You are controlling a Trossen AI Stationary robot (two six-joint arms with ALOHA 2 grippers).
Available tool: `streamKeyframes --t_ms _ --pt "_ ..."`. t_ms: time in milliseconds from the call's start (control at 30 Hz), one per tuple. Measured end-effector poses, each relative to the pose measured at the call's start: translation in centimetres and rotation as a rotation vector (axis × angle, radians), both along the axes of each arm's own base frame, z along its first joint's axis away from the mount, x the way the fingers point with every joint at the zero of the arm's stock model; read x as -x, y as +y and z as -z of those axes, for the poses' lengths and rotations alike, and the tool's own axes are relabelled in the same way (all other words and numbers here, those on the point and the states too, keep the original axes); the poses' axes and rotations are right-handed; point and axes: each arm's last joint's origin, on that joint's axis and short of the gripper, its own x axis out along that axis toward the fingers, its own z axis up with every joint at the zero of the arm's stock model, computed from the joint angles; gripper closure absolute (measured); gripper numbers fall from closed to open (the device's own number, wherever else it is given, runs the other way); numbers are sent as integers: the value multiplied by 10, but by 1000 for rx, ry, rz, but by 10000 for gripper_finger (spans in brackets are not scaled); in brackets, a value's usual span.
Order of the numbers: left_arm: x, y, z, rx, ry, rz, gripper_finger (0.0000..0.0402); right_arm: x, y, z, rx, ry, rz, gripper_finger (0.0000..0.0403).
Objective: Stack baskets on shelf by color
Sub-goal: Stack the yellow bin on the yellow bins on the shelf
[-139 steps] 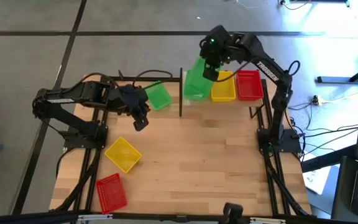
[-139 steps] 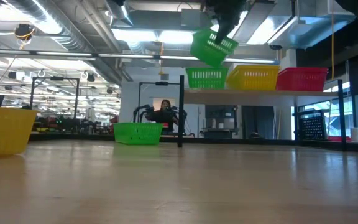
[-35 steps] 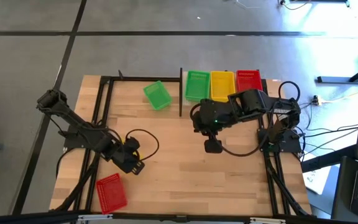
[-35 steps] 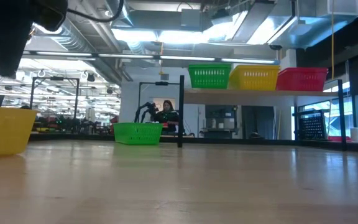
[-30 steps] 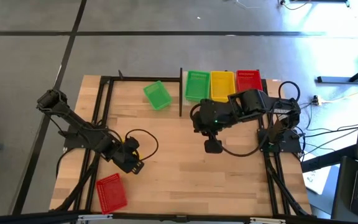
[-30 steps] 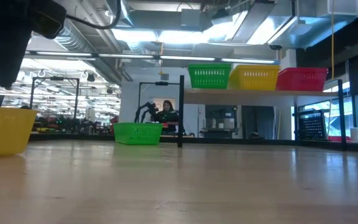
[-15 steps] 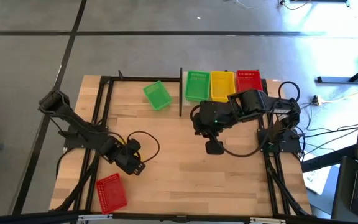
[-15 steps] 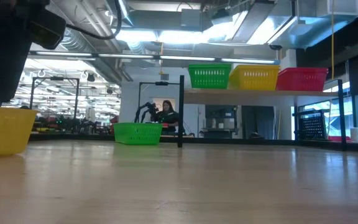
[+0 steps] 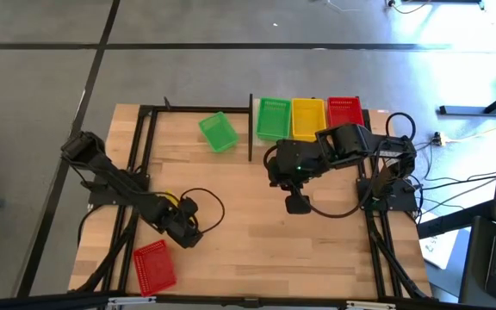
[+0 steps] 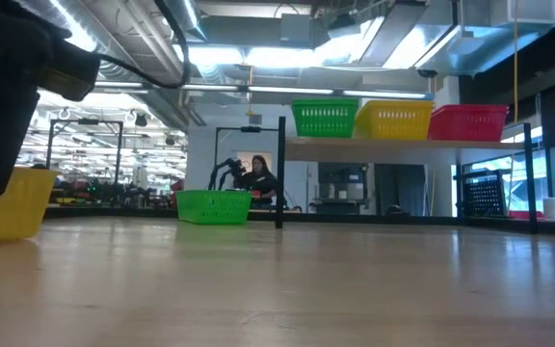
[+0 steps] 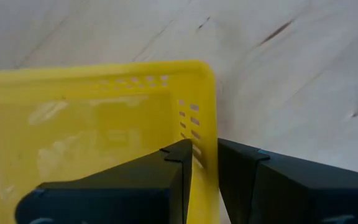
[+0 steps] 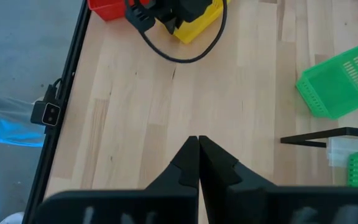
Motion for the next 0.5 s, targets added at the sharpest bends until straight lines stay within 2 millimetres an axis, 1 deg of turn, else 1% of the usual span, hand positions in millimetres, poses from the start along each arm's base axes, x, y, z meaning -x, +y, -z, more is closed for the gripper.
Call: streamKeyframes --t_ms 100,200,300,433,500 --pt "-4 -2 4 -19 -8 50 367 0 0 0 0 0 0 403" --pt "-10 -4 0 -24 -43 112 394 0 0 0 1 0 0 403" --pt "-21 -4 -13 -41 -86 203 397 0 -1 0 17 -4 11 403" --pt "-40 -1 -40 -94 -150 341 400 0 -2 0 60 -13 38 403" --pt "-52 1 -50 -129 -164 400 400 0 -2 0 72 -16 47 403"
